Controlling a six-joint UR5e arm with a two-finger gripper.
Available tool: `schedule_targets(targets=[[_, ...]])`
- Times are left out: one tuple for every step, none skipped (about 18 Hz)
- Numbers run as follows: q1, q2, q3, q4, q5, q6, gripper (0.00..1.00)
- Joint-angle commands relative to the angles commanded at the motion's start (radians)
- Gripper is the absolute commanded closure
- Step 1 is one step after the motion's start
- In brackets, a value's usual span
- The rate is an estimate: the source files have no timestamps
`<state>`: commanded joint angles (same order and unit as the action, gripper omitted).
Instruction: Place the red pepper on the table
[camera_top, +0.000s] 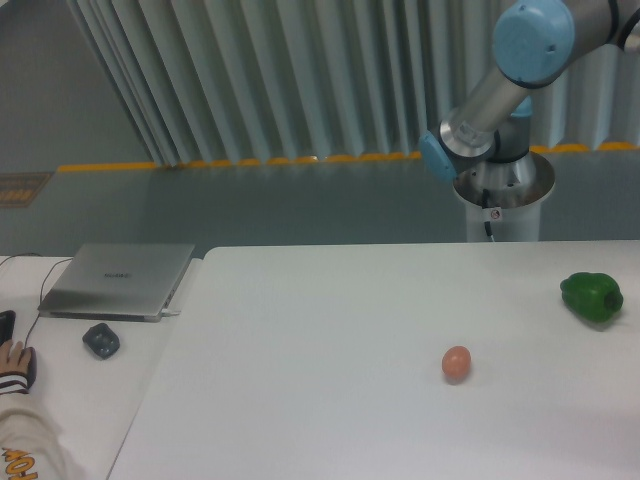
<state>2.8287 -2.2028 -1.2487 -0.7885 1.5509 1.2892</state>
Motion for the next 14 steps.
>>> schedule_targets(targets=[[0.0, 0.0, 0.002, 0.0, 0.002, -0.051, 0.0], [0.0, -0.002, 0.002, 0.0, 0.002, -0.094, 0.0], [0.0, -0.005, 0.002, 0.002, 0.002, -0.14, 0.0], [0.0, -0.006, 0.002, 0.0, 0.002, -0.187, 0.0], [-0.002, -0.008, 0.002, 0.002, 0.002, -0.236, 0.0], [-0.002, -0.012, 0.003, 0.002, 0.002, -0.278, 0.0], [-0.003, -0.014, 0.005, 0.002, 0.002, -0.31, 0.0], [-0.003, -0.017, 0.006, 0.002, 0.003, -0.338, 0.0], [-0.003, -0.028, 0.017, 0.002, 0.005, -0.393, 0.0], [-0.003, -0.035, 0.023, 0.002, 0.006, -0.439, 0.0], [-0.003, -0.043, 0.032, 0.003, 0.008, -0.485, 0.0], [-0.003, -0.052, 0.041, 0.003, 0.008, -0.545, 0.0], [-0.005, -0.055, 0.043, 0.003, 0.008, -0.573, 0.0], [-0.005, -0.057, 0.043, 0.003, 0.008, -0.599, 0.0]])
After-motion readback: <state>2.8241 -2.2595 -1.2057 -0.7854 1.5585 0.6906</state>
